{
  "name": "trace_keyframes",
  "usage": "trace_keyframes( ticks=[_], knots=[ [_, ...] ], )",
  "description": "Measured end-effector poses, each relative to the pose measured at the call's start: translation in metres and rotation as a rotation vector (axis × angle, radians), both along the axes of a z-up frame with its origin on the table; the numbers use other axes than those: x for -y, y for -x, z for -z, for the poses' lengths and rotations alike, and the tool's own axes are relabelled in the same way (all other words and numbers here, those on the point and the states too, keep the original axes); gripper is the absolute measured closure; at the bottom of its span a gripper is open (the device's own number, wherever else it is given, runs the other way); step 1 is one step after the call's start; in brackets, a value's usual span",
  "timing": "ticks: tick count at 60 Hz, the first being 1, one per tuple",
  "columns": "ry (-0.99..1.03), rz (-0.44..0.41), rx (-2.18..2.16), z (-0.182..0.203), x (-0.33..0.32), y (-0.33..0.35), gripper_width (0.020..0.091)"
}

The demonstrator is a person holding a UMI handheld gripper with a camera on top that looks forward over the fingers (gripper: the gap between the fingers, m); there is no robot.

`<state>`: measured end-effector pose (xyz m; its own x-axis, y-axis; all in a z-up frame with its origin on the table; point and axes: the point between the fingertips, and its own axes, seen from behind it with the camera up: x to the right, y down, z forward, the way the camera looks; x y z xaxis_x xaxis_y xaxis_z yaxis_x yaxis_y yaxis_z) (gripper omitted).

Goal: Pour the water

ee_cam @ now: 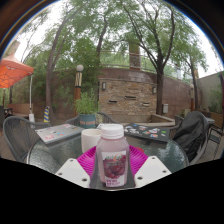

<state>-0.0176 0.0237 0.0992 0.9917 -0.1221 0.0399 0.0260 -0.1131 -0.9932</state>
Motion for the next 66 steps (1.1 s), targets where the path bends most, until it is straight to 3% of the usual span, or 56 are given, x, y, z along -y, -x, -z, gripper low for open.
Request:
trace_keyframes(
  ticks=[13, 20, 28, 32, 34, 37, 38, 40, 59, 66],
  knots=[
    [-0.03, 0.037, 0.56, -0.079, -0.056, -0.062, 0.0655],
    [-0.007, -0.002, 1.083, -0.106, -0.108, -0.059, 0.0657],
    [0.041, -0.091, 1.734, -0.104, -0.151, -0.035, 0.0656],
    [0.055, -0.119, 1.915, -0.088, -0.171, -0.025, 0.0658],
    [0.076, -0.173, 1.993, -0.089, -0.18, -0.028, 0.0659],
    [0.087, -0.152, 2.094, -0.081, -0.179, -0.024, 0.0659],
    [0.089, -0.199, 2.127, -0.08, -0.189, -0.026, 0.0658],
    [0.08, -0.206, 2.183, -0.079, -0.191, -0.022, 0.0659],
    [0.053, -0.257, 2.32, -0.064, -0.194, -0.008, 0.0655],
    [0.016, -0.239, 2.268, -0.08, -0.196, -0.002, 0.0655]
  ],
)
